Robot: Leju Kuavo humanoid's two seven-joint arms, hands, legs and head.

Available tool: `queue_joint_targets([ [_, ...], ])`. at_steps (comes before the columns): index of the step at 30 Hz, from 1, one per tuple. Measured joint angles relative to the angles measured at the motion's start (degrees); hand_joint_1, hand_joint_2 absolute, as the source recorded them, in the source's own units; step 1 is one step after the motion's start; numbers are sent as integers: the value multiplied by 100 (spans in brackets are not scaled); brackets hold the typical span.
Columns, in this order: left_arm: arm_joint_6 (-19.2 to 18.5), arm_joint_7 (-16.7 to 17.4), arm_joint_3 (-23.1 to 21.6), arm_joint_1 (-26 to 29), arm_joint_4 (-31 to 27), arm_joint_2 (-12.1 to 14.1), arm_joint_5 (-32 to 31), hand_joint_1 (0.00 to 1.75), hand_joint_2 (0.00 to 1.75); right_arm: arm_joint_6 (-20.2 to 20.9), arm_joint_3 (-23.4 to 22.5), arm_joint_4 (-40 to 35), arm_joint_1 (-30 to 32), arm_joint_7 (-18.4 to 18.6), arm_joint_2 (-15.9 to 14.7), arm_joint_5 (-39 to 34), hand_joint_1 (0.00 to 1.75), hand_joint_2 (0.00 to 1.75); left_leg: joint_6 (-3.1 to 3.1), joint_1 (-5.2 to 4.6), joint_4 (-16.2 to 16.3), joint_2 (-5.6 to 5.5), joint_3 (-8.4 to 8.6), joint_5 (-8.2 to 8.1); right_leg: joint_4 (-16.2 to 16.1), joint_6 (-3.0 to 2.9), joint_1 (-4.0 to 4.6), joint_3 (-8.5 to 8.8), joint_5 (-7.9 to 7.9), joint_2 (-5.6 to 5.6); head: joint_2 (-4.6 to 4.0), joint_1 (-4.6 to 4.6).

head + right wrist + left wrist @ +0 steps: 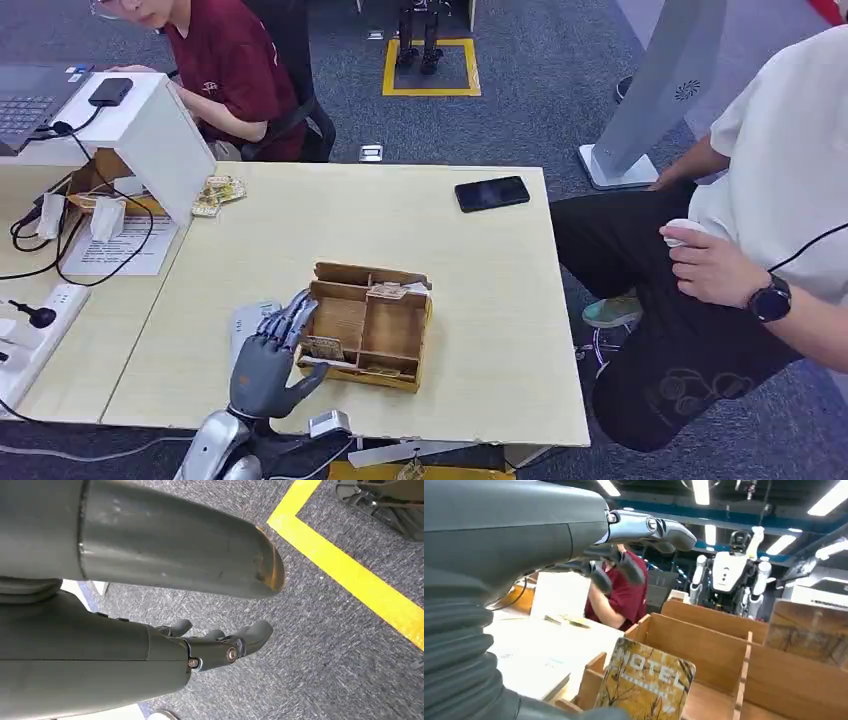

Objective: Pass the card to the sensor for recognition and then transmit it.

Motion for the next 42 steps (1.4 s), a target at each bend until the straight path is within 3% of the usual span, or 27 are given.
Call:
queue_joint_targets([
  [9, 4, 2, 0, 0, -7, 2, -4, 0, 175, 0, -4, 0, 0, -2, 0, 0, 0, 0, 0, 0, 0, 0, 5, 0, 0, 0, 0, 4, 0, -1, 0, -2],
  [22, 31, 319, -2, 9, -33, 68, -809, 0, 175, 0, -39, 0, -3, -20, 0, 22, 0, 0, 0, 0, 0, -2, 8, 0, 0, 0, 0, 8, 0, -2, 0, -2],
  [42, 31, 422, 0, -21, 33, 109, -831, 0, 175, 0, -44, 0, -3, -31, 0, 63, 0, 0, 0, 0, 0, -2, 8, 0, 0, 0, 0, 8, 0, -2, 0, -2],
])
